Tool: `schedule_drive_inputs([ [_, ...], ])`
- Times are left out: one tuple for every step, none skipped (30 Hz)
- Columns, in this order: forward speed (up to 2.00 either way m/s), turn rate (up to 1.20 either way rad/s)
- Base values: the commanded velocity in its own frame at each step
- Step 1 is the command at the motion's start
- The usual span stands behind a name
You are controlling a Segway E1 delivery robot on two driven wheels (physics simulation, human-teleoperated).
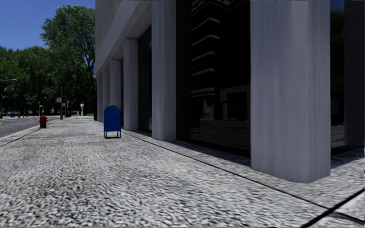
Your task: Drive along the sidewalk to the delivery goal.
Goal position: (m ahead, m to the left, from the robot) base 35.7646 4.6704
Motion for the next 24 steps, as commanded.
schedule_drive_inputs([
  [2.00,1.20],
  [2.00,1.20],
  [2.00,1.20],
  [2.00,1.20],
  [2.00,1.20],
  [2.00,1.20],
  [2.00,1.20],
  [2.00,1.20],
  [2.00,1.20],
  [2.00,1.20],
  [2.00,1.17],
  [2.00,0.92],
  [2.00,0.92],
  [2.00,0.76],
  [2.00,0.60],
  [2.00,0.14],
  [2.00,0.04],
  [2.00,0.00],
  [2.00,0.00],
  [2.00,0.00],
  [2.00,0.00],
  [2.00,0.00],
  [2.00,0.00],
  [2.00,0.00],
])
